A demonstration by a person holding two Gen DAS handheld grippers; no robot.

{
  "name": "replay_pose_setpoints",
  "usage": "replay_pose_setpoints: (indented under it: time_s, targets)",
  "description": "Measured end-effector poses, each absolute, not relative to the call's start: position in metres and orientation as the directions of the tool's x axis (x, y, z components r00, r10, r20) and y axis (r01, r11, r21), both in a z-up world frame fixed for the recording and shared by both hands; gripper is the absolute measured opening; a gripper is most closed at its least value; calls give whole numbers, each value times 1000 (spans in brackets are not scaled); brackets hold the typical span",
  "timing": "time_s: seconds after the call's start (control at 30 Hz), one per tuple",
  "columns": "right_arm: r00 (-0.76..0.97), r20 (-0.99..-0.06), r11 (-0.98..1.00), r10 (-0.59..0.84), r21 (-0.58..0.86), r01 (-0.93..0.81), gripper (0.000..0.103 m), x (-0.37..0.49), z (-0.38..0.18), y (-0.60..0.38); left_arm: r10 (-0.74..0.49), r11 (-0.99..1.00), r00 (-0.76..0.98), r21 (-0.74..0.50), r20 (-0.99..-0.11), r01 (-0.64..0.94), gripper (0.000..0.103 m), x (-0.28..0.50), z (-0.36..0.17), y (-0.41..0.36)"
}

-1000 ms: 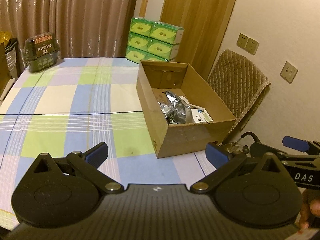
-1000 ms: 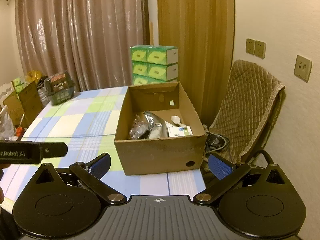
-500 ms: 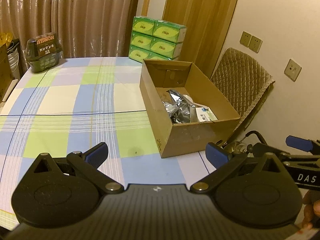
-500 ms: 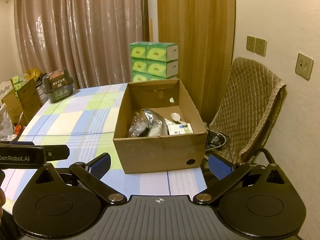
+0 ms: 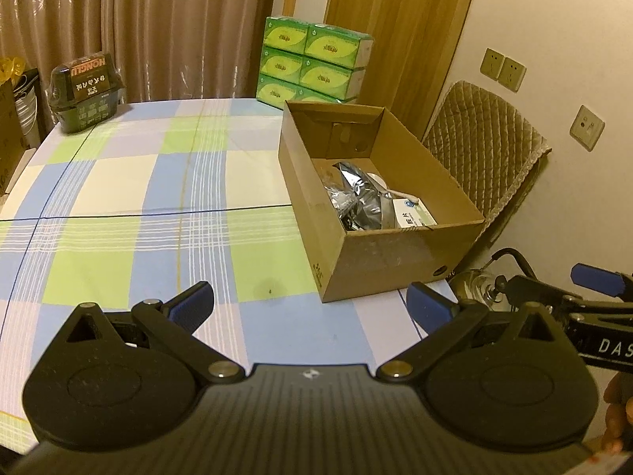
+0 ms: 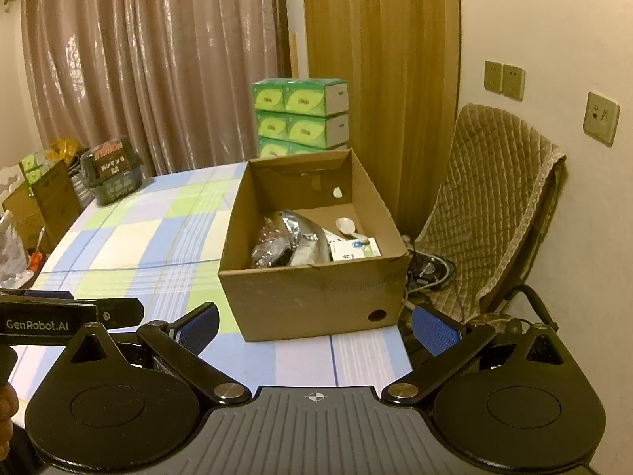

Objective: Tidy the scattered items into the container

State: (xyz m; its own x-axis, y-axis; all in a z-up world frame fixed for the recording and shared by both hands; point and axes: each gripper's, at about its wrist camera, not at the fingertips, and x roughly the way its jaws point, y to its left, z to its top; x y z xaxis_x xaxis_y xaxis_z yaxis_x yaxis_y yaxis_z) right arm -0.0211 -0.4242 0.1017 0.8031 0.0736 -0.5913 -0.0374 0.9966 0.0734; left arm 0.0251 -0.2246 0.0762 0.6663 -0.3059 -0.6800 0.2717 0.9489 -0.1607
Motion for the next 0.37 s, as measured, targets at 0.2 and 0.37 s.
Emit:
replay_pose_setpoints:
  time_s: [0.2, 0.37]
  targets:
    - [804, -590, 996, 73, 80, -32, 101, -21, 102, -427, -304, 949, 660, -156, -687, 274, 102, 25, 74, -228]
    - [803, -592, 996, 71, 83, -27, 101, -22, 100, -430, -309, 947, 660, -156, -684, 282, 102, 22, 72, -230]
